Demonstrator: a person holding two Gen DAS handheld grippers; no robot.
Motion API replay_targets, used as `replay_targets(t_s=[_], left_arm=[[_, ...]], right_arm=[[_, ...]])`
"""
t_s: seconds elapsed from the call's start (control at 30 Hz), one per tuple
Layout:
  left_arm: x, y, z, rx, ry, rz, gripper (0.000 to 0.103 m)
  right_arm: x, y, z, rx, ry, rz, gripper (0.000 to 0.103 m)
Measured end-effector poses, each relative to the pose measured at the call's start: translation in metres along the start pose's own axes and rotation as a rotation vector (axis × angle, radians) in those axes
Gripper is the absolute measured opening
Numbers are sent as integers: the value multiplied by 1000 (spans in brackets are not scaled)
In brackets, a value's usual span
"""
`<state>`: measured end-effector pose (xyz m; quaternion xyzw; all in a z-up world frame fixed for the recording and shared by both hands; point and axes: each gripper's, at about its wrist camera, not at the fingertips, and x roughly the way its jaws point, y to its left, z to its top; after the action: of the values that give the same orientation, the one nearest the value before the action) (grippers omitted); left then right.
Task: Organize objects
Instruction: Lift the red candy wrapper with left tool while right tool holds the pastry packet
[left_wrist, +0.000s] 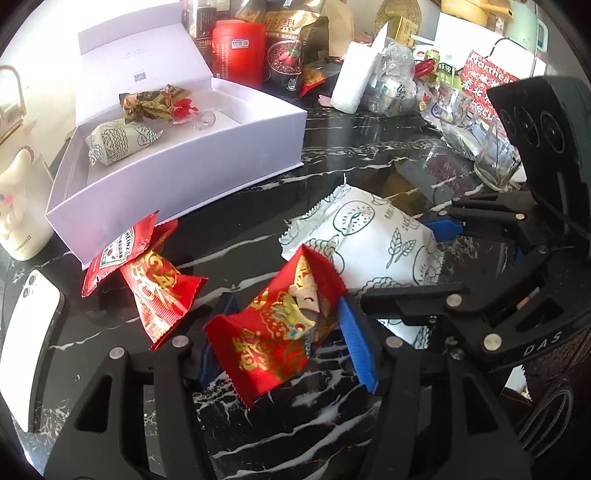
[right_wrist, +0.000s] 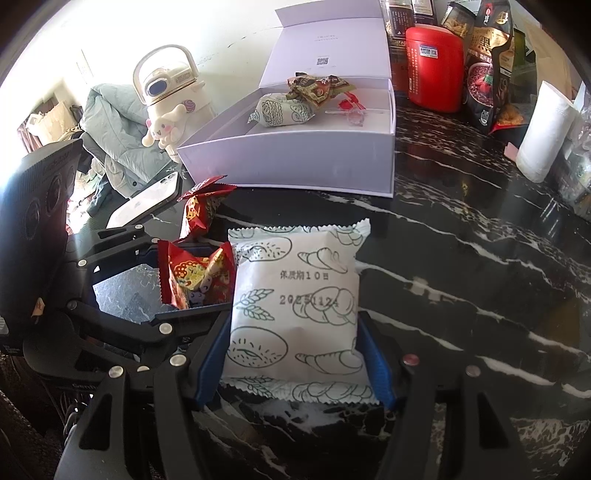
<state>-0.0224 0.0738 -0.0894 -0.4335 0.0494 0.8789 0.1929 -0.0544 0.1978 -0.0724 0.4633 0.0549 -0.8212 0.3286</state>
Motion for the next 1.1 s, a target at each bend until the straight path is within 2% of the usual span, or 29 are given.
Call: replay_targets(t_s=[0.23, 0.5, 0.83, 1.1], left_arm=[[-4, 10, -1, -69, 0, -29, 38], [-6, 27, -4, -179, 2, -124, 37], [-8, 20, -5, -146, 7, -114, 37], [-7, 10, -5, -78, -4, -75, 37]], right_arm=[[-2, -3, -1, 16, -4, 5, 67], [-5, -4, -1, 36, -25, -3, 64], [-8, -1, 0, 10, -23, -28, 62], [2, 3, -1, -18, -17, -59, 66]])
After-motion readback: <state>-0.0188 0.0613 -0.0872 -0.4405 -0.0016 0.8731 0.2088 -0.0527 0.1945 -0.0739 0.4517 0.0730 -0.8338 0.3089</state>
